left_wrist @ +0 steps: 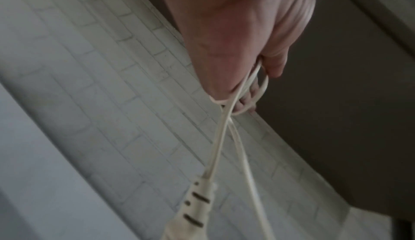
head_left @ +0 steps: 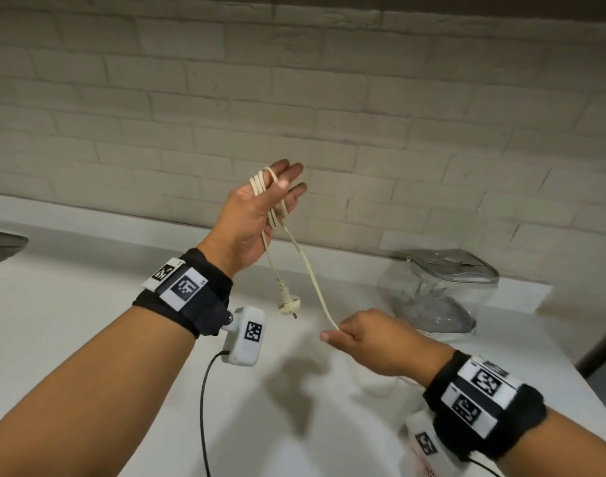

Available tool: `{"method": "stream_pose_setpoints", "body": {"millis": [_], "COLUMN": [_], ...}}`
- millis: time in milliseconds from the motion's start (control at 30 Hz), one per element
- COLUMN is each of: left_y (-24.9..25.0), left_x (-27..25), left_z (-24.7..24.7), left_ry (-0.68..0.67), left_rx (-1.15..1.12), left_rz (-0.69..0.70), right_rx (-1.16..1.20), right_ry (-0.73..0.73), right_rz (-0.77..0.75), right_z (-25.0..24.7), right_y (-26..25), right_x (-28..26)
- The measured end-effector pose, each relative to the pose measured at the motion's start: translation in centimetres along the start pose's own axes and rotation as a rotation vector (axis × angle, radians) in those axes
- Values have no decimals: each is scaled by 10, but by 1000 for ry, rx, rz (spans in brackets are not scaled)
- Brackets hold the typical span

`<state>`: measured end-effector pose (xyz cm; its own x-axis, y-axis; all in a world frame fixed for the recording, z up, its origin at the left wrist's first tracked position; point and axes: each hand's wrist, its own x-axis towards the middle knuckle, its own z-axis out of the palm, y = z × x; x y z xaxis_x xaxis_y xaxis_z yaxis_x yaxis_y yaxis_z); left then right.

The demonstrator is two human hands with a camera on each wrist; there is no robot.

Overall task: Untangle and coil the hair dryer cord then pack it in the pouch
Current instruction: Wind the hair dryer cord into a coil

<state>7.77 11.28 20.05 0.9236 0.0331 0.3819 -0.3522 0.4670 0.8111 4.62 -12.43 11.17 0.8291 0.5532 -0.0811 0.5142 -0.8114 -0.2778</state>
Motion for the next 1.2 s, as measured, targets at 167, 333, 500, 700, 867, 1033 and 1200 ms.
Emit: {"method": "stream_pose_setpoints", "body": {"millis": [167, 333, 500, 700, 867, 1033, 1200], "left_y": [-12, -28, -43, -46, -58, -57, -51], "left_x": [11, 12, -8, -31, -46, -63, -72], "left_z": [-27, -32, -24, -4, 5, -4, 10], "left_ry": [172, 188, -113, -347, -357, -382, -538], "left_rx": [100, 273, 686, 710, 745, 730, 537], "left_rz": [-44, -75, -227, -315, -300, -323, -316], "right_rx": [-20, 3, 48, 195, 283, 249, 380], "right_ry": [99, 138, 283, 544, 588, 530, 630], "right_rz": [-19, -70, -156, -159, -144, -143, -117], "right_z": [-10, -16, -45, -103, -137, -162, -155], "right_y": [6, 6, 11, 18, 27, 39, 40], "right_x": [-37, -60, -63, -56, -38, -25, 4]}}
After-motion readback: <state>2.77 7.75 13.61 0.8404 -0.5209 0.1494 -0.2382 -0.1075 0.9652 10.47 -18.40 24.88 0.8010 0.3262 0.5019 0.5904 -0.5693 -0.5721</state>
